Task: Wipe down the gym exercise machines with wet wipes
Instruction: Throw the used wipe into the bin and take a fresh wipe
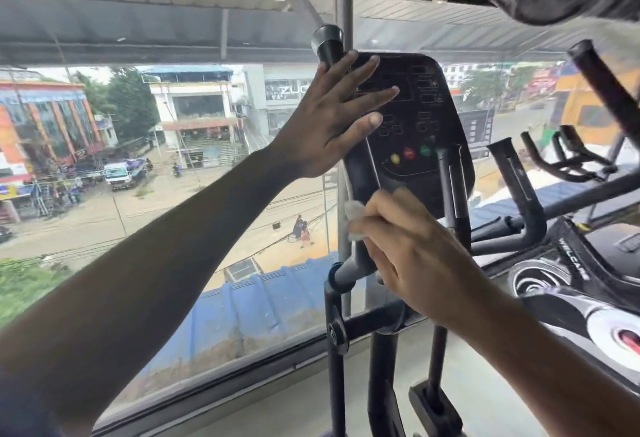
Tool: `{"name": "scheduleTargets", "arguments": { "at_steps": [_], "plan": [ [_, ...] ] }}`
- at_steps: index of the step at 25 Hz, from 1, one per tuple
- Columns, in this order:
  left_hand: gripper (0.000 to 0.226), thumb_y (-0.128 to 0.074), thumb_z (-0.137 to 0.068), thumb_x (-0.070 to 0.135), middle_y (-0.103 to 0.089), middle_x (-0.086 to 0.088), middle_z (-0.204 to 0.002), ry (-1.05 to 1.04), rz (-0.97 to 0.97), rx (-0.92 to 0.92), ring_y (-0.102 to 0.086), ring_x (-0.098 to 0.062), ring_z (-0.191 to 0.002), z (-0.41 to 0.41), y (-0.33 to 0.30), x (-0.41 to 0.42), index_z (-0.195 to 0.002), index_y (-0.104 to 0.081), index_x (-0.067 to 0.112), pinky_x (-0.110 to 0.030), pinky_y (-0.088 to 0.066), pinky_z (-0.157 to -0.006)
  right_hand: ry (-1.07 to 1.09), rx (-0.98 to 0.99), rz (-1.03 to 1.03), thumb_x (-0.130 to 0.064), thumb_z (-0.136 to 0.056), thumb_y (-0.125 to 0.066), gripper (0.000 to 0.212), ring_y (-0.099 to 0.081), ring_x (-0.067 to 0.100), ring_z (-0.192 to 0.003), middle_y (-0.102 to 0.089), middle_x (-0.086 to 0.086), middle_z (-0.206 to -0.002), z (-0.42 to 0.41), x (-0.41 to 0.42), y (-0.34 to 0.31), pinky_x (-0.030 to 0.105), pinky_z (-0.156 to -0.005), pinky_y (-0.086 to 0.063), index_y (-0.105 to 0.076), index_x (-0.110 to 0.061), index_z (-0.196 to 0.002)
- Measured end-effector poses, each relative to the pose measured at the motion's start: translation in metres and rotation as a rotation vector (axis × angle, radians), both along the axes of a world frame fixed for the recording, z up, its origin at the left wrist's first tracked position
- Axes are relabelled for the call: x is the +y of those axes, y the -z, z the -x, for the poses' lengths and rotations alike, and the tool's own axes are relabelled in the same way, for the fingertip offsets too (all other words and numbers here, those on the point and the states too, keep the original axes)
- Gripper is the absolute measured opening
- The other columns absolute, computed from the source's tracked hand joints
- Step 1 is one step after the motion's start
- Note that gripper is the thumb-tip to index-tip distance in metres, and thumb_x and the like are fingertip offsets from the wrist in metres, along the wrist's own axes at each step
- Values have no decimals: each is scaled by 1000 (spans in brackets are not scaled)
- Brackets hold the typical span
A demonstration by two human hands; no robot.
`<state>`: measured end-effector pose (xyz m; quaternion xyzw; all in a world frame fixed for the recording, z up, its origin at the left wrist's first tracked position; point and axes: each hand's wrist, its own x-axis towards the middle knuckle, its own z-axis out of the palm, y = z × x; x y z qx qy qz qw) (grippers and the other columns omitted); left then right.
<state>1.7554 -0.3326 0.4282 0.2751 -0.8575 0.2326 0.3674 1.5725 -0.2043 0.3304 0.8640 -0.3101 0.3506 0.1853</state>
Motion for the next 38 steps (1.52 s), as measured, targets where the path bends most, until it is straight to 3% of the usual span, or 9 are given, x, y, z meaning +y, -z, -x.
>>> {"name": "scheduleTargets", "arguments": {
  "at_steps": [4, 9, 15, 19, 21, 27, 32, 35, 38],
  "plan": [
    [65, -17, -107, 64, -26, -3, -172, -37, 92, -137, -25, -25, -157, -23, -25, -5, -160, -40, 34, -54, -23, -122, -49, 178, -35, -7, -96, -65, 24, -53, 3, -91, -53, -5, -104, 22, 16, -26, 21, -81, -58, -72, -11, -120],
    [67, -11, -109, 61, -32, -5, -169, -5, 77, -194, -21, -26, -159, -19, -38, -21, -155, -48, 30, -60, -10, -127, 68, 282, 143, 1, -93, -67, 21, -51, 16, -96, -60, 2, -109, -4, -24, -95, 35, -79, -59, -73, -8, -111],
    [66, -15, -109, 60, -33, -6, -169, 73, 45, -85, -19, -26, -159, -15, -28, -26, -154, -51, 28, -58, -6, -128, -84, 598, 41, 0, -95, -66, 23, -56, 20, -108, -65, -1, -119, 16, 3, -53, 33, -88, -54, -69, -10, -115],
    [58, -25, -110, 55, -39, -7, -166, 81, 49, -10, -22, -27, -158, -9, -24, -27, -150, -57, 27, -60, -8, -127, -49, 265, 107, -1, -93, -67, 21, -58, 16, -97, -72, 1, -113, 13, -12, -83, 25, -86, -52, -74, -7, -112],
    [52, -30, -111, 50, -40, -7, -165, 85, 57, 9, -22, -28, -158, -10, -22, -27, -148, -59, 27, -60, -10, -126, 11, 99, 161, -1, -94, -64, 19, -59, 20, -102, -73, 1, -110, -4, -29, -94, 31, -90, -52, -75, -6, -109],
    [48, -34, -110, 44, -38, -7, -166, 67, 27, 25, -19, -28, -159, -8, -23, -23, -148, -58, 26, -55, -5, -129, -42, 247, 135, -5, -93, -68, 22, -60, 16, -122, -72, 3, -116, 1, -14, -24, 35, -111, -44, -74, -10, -114],
    [49, -37, -110, 45, -34, -7, -168, 20, -5, 31, -14, -29, -160, -6, -23, -20, -148, -58, 24, -55, -5, -129, -207, 43, 50, -4, -99, -63, 21, -52, 17, -136, -69, 4, -127, 34, -4, 36, 36, -110, -46, -74, -4, -118],
    [60, -38, -107, 56, -18, -8, -173, -37, -79, 74, -1, -30, -162, 0, -17, -4, -156, -48, 24, -61, -5, -128, -323, -282, -80, 5, -96, -62, 27, -61, 16, -127, -71, -2, -123, 50, -2, 59, 32, -104, -50, -75, -8, -116],
    [64, -41, -108, 54, -13, -14, -174, -57, -56, 70, 2, -35, -162, 4, 10, 15, -159, -42, 17, -66, -9, -126, -319, -865, -298, 0, -96, -62, 25, -70, 11, -110, -75, -6, -113, 56, -17, 74, 24, -87, -57, -73, -15, -113]
  ]
}}
